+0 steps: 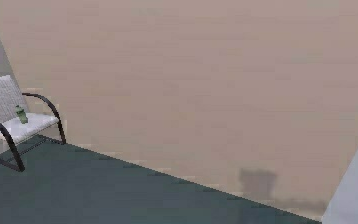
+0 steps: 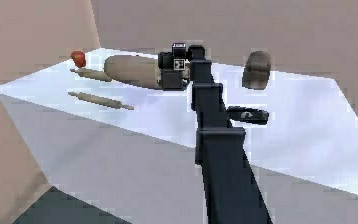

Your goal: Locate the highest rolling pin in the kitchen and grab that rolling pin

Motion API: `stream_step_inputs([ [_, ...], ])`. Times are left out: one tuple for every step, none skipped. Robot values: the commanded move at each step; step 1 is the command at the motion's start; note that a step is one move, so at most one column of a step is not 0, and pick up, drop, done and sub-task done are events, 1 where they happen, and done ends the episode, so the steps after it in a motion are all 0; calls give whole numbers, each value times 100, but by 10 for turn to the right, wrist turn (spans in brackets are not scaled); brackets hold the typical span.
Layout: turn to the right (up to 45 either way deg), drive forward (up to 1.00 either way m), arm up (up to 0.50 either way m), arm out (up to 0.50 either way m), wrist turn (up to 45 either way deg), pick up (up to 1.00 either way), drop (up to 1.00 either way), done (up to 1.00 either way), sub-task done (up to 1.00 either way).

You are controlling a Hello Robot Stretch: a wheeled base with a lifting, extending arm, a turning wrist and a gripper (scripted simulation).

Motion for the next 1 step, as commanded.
stream_step_inputs([
  [0, 0, 0, 0, 0, 0, 0, 100, 0],
])
